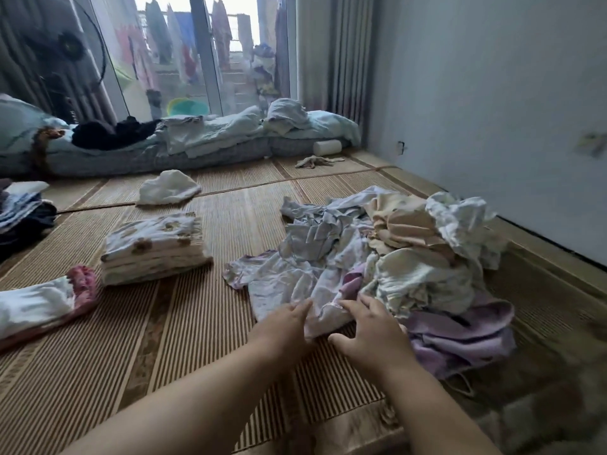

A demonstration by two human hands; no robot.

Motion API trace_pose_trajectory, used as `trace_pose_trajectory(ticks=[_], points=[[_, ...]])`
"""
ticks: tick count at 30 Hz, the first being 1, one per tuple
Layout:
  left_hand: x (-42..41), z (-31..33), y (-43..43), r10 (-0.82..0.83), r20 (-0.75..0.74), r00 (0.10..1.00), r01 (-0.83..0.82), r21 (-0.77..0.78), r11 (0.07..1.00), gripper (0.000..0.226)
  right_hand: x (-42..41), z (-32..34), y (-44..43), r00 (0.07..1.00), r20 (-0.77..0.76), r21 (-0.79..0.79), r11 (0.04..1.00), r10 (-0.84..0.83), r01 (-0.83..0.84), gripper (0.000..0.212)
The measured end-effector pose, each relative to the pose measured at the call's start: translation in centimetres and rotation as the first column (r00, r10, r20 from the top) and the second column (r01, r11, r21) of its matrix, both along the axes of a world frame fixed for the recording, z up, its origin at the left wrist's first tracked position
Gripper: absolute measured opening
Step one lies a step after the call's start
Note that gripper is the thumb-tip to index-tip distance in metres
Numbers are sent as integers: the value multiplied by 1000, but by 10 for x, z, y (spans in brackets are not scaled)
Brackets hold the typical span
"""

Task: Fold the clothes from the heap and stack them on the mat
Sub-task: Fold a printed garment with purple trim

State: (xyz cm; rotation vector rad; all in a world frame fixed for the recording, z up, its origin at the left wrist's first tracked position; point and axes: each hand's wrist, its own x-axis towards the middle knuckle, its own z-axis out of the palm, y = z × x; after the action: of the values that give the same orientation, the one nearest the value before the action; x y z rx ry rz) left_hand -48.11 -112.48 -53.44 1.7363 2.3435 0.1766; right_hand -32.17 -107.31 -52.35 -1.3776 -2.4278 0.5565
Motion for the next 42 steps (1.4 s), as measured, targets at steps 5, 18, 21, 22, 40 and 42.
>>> trace_pose_trajectory(ticks=[5, 18, 21, 22, 40, 42], points=[[-10, 11, 3, 59, 2, 998, -58, 116, 992, 25, -2, -5, 5, 999, 25, -19, 1000, 25, -24, 66], [-73, 97, -132, -143, 640, 755, -109, 338, 935, 16, -38, 4, -15, 999, -3, -66, 997, -38, 38, 78], [-94, 99, -176, -161, 673, 722, -67, 300, 952, 11, -51, 4, -25, 999, 22, -26, 999, -33, 34, 39], [-103, 97, -190, -126, 673, 729, -99, 285, 953, 10, -56, 5, -30, 998, 56, -2, 1000, -9, 9, 31], [-233, 72, -251, -281, 960, 14, -599, 233, 766, 27, -157, 80, -64, 508, -790, -613, 473, -344, -633, 39], [-231, 61, -242, -190, 981, -26, -707, 117, 697, 16, -171, 66, -63, 485, -762, -640, 612, -429, -464, 12]])
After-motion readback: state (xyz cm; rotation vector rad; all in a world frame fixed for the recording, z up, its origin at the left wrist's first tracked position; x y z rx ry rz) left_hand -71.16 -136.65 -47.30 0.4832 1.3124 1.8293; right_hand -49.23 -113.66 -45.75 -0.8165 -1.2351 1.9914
